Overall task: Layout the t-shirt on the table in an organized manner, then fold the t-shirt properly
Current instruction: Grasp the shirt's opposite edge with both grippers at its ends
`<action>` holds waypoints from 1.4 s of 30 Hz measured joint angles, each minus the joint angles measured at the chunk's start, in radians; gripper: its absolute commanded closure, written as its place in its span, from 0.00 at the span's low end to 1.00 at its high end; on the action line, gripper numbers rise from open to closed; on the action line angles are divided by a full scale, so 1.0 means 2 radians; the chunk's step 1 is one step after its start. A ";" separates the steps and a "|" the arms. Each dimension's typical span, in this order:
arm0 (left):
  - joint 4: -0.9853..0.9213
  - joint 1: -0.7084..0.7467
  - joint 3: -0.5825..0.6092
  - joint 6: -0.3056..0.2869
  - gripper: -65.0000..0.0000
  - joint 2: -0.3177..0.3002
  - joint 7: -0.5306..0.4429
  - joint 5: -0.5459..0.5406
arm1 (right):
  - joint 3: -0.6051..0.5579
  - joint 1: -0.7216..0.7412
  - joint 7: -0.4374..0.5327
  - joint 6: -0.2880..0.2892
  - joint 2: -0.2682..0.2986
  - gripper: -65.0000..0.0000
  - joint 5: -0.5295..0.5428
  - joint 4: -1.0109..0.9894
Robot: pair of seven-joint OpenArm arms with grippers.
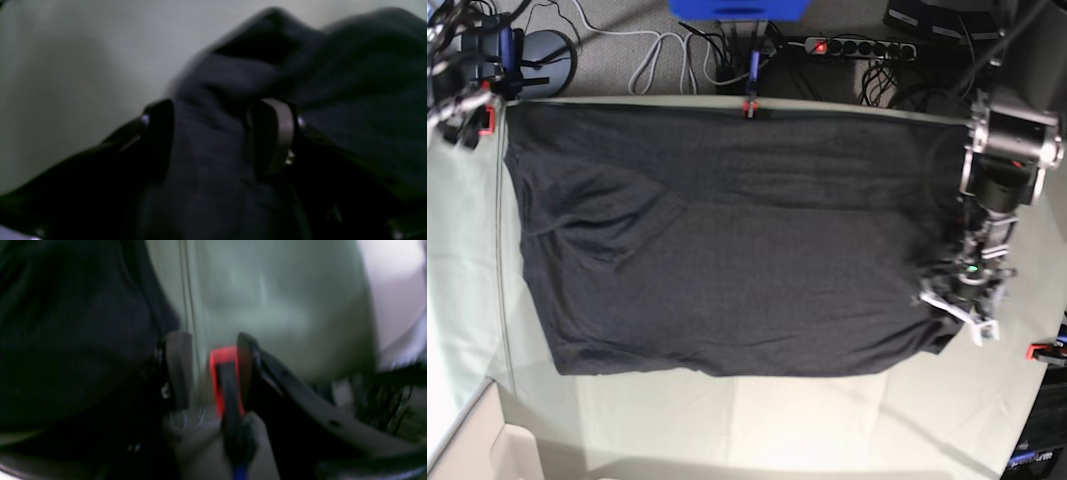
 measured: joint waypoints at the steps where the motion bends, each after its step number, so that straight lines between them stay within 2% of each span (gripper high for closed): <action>1: 0.000 -0.003 0.000 0.000 0.42 -0.005 0.000 0.000 | 0.000 0.012 -0.002 0.000 0.006 0.65 0.000 0.000; 7: 0.003 -0.002 0.000 0.000 0.42 -0.013 -0.003 -0.002 | -0.003 0.075 0.000 0.000 0.021 0.65 -0.011 -0.003; 12: 0.003 0.018 0.000 0.000 0.42 -0.010 -0.012 -0.003 | -0.006 0.158 0.002 -0.001 0.020 0.65 -0.103 -0.019; 17: 0.003 0.019 0.000 0.003 0.42 0.000 -0.014 -0.003 | -0.044 0.228 -0.005 0.001 0.019 0.65 -0.182 -0.100; 24: 0.004 0.019 0.001 0.001 0.42 -0.001 -0.013 -0.003 | -0.109 0.278 0.004 0.000 0.022 0.65 -0.190 -0.174; 27: 0.003 0.018 0.001 0.002 0.43 -0.001 -0.011 -0.002 | -0.120 0.308 0.000 0.000 0.020 0.65 -0.192 -0.222; 29: 0.003 0.017 0.001 0.000 0.49 -0.001 -0.010 -0.001 | -0.124 0.330 0.002 0.001 0.028 0.65 -0.191 -0.258; 33: 0.004 0.018 0.001 -0.001 0.68 0.001 -0.010 0.000 | -0.122 0.377 0.016 0.000 0.057 0.65 -0.193 -0.347; 40: 0.004 0.017 0.001 0.000 0.97 0.000 -0.010 0.000 | -0.122 0.412 0.122 -0.001 0.097 0.65 -0.190 -0.473; 42: 0.004 0.017 0.001 0.000 1.00 -0.001 -0.010 0.000 | -0.132 0.408 0.139 0.000 0.100 0.65 -0.192 -0.490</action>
